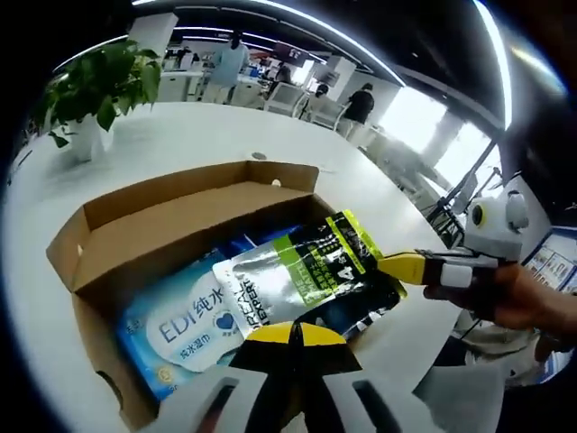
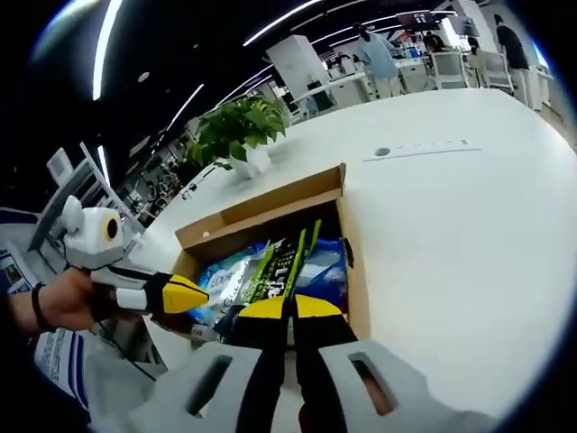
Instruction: Operate the shoe box by opening the lid, removing the specified soft item, and placing it in the target area until the item is outside and the box remains undamaged.
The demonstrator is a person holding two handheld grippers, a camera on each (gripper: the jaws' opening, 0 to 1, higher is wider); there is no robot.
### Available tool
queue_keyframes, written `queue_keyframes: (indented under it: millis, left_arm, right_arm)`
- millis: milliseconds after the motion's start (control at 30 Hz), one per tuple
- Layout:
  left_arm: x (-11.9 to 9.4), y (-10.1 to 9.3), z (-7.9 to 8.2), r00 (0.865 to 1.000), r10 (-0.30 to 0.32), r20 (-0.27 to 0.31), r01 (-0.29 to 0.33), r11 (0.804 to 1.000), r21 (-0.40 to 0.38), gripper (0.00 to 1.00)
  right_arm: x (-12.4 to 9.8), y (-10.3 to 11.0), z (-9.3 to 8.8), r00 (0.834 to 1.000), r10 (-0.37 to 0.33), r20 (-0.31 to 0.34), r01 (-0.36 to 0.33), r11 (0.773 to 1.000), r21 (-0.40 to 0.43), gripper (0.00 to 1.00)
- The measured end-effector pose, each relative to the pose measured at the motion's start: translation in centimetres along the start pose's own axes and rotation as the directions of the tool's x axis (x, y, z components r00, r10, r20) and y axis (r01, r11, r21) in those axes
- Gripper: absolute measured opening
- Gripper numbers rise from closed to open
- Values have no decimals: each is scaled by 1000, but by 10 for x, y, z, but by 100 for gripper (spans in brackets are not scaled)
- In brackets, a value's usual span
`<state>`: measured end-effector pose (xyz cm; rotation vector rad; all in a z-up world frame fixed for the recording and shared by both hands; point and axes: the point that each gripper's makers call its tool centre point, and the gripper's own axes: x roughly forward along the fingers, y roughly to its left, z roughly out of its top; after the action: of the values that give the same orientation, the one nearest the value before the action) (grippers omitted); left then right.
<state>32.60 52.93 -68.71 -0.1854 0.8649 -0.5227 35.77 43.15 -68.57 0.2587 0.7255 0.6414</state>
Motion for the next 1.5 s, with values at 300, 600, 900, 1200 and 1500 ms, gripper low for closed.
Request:
queue_keyframes:
  millis: [300,600,900,1200,1500]
  left_arm:
    - [-7,36,-8,993,113,-16,-114,992,-51,13]
    - [4,33,-20,998,44,-54,-51,990,-133,24]
    - [5,16,-4,1000,16,-1,-16,991,-134,0]
    - [-6,-21,36,998,5,55,-5,1000,6,0]
    - [10,-60,61,998,-39,42,34,992,120,0]
  right_arm:
    - [0,-8,-8,1000,-13,-19,13,1000,20,0]
    - [1,-10,-11,1000,-8,-28,9,1000,20,0]
    - [-3,-13,-9,1000,-18,-16,18,999,37,0]
    - [-32,-24,12,995,-16,97,6,996,94,0]
    - [-69,-51,28,975,-62,214,29,987,156,0]
